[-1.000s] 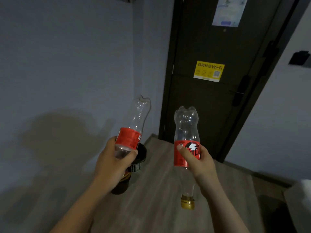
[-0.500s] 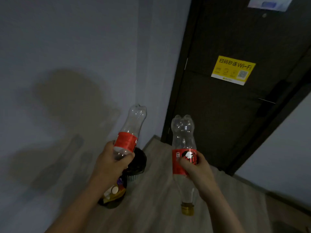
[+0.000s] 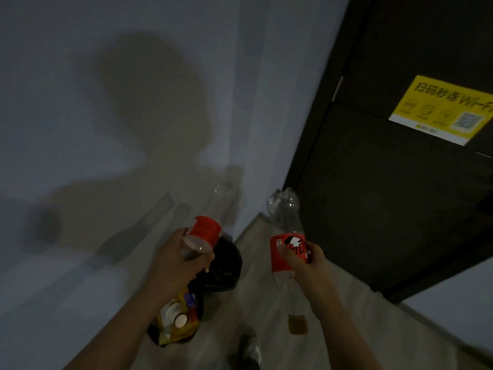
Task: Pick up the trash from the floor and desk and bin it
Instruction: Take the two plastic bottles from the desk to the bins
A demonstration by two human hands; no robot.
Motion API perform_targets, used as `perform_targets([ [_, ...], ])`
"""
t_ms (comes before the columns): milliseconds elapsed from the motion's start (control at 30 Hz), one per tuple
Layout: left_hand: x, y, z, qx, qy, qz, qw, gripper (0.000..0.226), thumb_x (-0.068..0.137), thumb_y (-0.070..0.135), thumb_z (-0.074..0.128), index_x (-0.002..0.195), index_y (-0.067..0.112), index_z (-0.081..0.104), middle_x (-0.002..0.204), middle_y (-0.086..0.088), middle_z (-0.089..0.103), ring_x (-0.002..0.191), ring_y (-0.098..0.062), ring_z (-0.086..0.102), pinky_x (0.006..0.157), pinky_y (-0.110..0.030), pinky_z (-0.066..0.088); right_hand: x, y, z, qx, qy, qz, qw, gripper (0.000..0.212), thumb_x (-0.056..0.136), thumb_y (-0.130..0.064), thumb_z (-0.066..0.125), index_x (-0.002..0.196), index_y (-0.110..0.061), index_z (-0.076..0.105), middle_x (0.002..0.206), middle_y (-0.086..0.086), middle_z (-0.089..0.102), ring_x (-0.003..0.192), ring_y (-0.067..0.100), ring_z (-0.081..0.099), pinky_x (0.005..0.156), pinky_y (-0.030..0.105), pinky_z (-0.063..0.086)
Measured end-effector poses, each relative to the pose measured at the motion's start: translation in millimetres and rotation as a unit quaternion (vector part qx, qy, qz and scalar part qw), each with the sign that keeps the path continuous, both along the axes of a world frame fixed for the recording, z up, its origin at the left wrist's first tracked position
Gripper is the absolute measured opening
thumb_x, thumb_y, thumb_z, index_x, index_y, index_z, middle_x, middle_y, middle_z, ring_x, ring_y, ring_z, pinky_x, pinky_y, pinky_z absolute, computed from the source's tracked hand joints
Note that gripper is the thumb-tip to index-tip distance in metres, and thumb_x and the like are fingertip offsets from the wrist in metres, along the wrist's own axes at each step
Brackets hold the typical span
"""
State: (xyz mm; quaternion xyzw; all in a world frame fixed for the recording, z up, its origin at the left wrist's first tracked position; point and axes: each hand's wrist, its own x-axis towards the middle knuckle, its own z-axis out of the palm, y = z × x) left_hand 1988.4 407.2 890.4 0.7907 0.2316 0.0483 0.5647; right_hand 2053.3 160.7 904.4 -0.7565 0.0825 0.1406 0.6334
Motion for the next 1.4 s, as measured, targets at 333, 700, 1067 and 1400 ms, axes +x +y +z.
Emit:
perform_targets([
  [333,116.8,6.2,-40.4,0.117,0.114,0.052,0.985,0.068,0.073,0.026,0.079,0.132,0.018,0.047,0.112,0.002,0.060,0.094,-0.013,0.056,0.076,-0.022,0.039,175.9,30.5,-59.2,-0.001,0.073,0.084,0.994,0.042,0.079,-0.042,0.070,0.110,-0.032,0.044,0.093,-0.014,0.051,0.086,0.009,0.056,0.061,0.027,0.052],
  [700,183.6,37.0,-147.4,0.095,0.281,0.022,0.955,0.063,0.085,0.023,0.067,0.139,0.008,0.038,0.117,-0.017,0.060,0.093,-0.034,0.063,0.080,-0.037,0.051,268.4,78.0,-177.0,-0.137,0.158,0.142,0.968,0.069,0.077,-0.023,0.077,0.131,-0.019,0.034,0.093,-0.004,0.050,0.074,0.007,0.051,0.060,0.025,0.045],
  [1067,236.1,76.1,-345.2,0.122,0.371,0.014,0.920,0.033,0.089,0.031,0.057,0.116,0.013,0.057,0.108,-0.008,0.065,0.105,-0.027,0.060,0.088,-0.029,0.045,307.3,136.5,-368.3,-0.243,0.223,0.205,0.921,0.055,0.079,-0.036,0.073,0.124,-0.021,0.044,0.111,0.005,0.058,0.081,0.014,0.055,0.064,0.026,0.047],
  [1400,250.7,85.2,-525.2,0.098,0.443,-0.044,0.890,0.055,0.089,0.022,0.058,0.140,0.012,0.039,0.137,-0.018,0.045,0.120,-0.034,0.050,0.090,-0.033,0.043,313.8,174.3,-550.6,-0.322,0.188,0.256,0.892,0.069,0.083,-0.041,0.067,0.139,-0.014,0.038,0.125,0.011,0.058,0.112,0.029,0.057,0.093,0.042,0.050],
])
